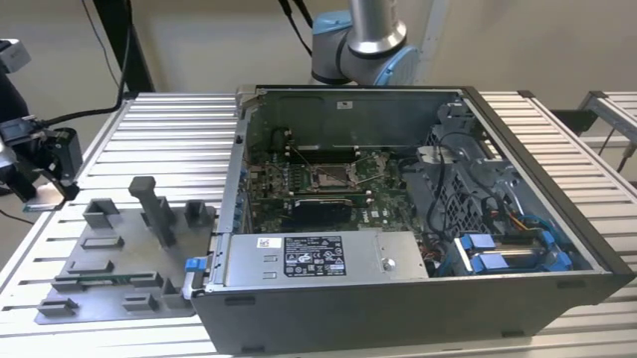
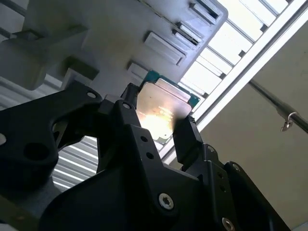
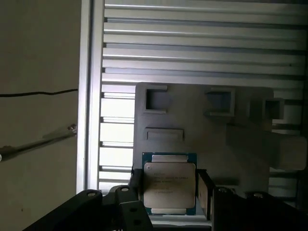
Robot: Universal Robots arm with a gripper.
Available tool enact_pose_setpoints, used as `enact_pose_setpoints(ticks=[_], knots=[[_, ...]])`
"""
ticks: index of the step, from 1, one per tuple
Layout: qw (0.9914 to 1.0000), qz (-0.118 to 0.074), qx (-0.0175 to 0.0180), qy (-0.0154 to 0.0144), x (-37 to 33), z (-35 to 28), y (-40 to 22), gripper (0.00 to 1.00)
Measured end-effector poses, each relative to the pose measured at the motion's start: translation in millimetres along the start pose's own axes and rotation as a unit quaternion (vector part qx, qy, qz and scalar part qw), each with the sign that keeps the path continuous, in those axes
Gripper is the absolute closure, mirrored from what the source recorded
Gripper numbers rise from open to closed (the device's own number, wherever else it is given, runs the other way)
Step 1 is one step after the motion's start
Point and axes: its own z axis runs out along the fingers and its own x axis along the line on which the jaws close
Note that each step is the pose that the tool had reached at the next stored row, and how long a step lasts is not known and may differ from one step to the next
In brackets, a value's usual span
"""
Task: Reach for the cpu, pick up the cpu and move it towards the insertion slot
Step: 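Pick up the cpu and move it towards the insertion slot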
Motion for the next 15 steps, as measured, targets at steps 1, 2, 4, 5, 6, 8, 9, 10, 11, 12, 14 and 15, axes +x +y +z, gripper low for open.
enact_pose_setpoints(ticks=[1, 2, 4, 5, 6, 8, 9, 10, 11, 12, 14, 15], knots=[[1.00000, 0.000, 0.0000, 0.0000, 0.0, -2.1, 0.1, 1.00], [1.00000, 0.000, 0.0000, 0.0000, 0.0, -5.3, 0.2, 1.00], [1.00000, 0.000, -0.0001, 0.0000, -0.1, -14.0, 0.5, 1.00], [1.00000, 0.000, -0.0001, 0.0000, -0.2, -18.9, 0.7, 1.00], [1.00000, 0.000, 0.0000, 0.0001, -0.2, -23.4, 0.9, 1.00], [1.00000, 0.000, -0.0001, 0.0000, -0.3, -32.5, 1.2, 1.00], [1.00000, 0.000, 0.0000, 0.0001, -0.3, -37.1, 1.4, 1.00], [1.00000, 0.000, 0.0000, 0.0000, -0.3, -41.3, 1.6, 1.00], [1.00000, 0.000, -0.0001, 0.0000, -0.4, -45.9, 1.8, 1.00], [1.00000, 0.000, 0.0000, 0.0001, -0.4, -50.5, 1.9, 1.00], [1.00000, 0.000, -0.0001, 0.0000, -0.5, -58.8, 2.3, 1.00], [1.00000, 0.000, 0.0000, 0.0001, -0.5, -62.8, 2.4, 1.00]])
